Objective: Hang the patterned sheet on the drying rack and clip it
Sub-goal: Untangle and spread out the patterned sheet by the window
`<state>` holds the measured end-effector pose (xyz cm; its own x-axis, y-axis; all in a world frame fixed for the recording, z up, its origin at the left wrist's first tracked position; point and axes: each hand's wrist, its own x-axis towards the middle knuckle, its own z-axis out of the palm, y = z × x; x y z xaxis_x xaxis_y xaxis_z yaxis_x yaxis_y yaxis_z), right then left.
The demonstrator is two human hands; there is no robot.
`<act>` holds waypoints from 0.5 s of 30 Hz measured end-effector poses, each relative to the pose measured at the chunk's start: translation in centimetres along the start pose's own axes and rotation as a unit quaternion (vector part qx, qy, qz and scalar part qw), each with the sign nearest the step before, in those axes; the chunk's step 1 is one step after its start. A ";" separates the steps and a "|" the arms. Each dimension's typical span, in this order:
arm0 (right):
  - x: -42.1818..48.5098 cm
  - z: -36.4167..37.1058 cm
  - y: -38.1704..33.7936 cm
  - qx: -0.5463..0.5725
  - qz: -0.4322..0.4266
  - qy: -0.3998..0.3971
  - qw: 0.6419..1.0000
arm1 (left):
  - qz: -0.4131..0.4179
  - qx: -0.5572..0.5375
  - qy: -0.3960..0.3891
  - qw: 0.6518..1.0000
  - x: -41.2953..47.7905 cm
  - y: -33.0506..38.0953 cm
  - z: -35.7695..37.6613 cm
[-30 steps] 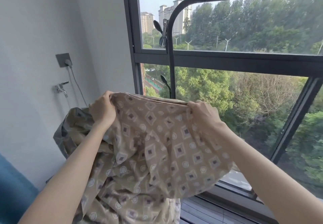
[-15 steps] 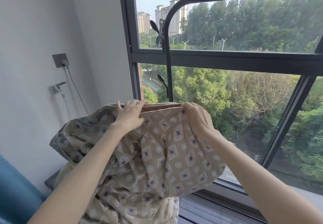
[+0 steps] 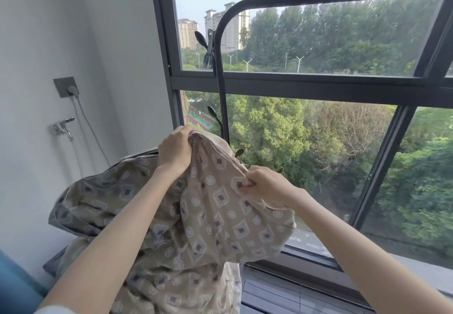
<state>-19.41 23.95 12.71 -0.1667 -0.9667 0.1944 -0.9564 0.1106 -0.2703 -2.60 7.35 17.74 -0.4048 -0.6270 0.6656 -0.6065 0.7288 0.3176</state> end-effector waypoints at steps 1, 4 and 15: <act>-0.2 0.6 0.4 -0.029 0.011 -0.020 0.999 | -0.006 0.003 0.004 1.000 0.1 -0.1 0.0; -0.4 1.9 1.2 -0.111 0.026 -0.027 0.993 | -0.028 0.014 0.004 1.000 0.2 -0.7 0.0; -0.6 1.6 4.0 -0.183 0.207 0.071 0.958 | -0.084 0.018 0.002 0.996 0.6 -2.8 -0.4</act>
<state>-22.79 24.57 10.02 -0.5561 -0.7842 0.2751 -0.8170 0.5766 -0.0080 -0.80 5.04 17.52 -0.2921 -0.7380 0.6083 -0.6892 0.6034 0.4012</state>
